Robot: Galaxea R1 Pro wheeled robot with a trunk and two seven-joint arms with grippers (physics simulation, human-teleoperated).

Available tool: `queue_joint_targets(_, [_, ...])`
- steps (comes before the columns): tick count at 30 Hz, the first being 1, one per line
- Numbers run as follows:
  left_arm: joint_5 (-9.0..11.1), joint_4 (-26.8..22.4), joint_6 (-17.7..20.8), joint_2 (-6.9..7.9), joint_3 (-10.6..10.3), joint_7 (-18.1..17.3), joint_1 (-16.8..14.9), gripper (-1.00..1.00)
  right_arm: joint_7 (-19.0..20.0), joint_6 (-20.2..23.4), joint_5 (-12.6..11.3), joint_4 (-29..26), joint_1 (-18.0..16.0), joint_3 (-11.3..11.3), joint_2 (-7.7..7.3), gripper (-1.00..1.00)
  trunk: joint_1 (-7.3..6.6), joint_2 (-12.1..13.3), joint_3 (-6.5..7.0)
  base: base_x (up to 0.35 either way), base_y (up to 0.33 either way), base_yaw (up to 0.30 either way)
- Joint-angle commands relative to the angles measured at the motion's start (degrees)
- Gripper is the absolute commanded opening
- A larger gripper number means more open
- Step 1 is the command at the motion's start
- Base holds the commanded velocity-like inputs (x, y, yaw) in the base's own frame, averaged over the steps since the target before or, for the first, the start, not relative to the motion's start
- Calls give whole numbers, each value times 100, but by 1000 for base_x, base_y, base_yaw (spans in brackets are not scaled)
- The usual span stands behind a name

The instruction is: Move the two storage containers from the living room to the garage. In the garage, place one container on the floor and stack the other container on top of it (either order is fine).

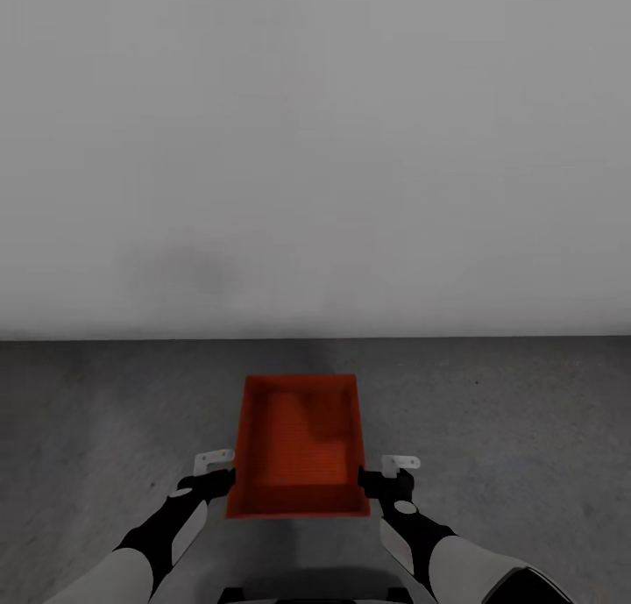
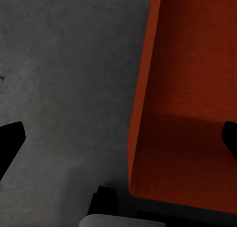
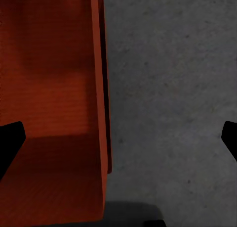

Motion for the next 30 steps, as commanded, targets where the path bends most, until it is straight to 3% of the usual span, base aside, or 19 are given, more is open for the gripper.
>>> queue_joint_targets(1, [51, -22, 29, 7, -49, 42, 0, 100, -21, -19, -50, 5, -3, 49, 1, 100, 1, -5, -5, 0, 0, 0])
queue_joint_targets(12, [43, -30, 21, -1, -67, 33, 0, 100, -21, -19, -50, 5, -3, 49, 1, 100, 1, -5, -5, -44, 6, 0])
queue_joint_targets(20, [43, -22, 26, -9, -71, 43, 0, 100, -21, -19, -50, 5, -3, 49, 1, 100, 1, -5, -5, -294, 79, 0])
queue_joint_targets(30, [43, 13, 26, -7, -75, 311, 0, 100, -21, -16, -50, 5, -3, 49, 3, 100, 1, -5, -5, -316, 107, 0])
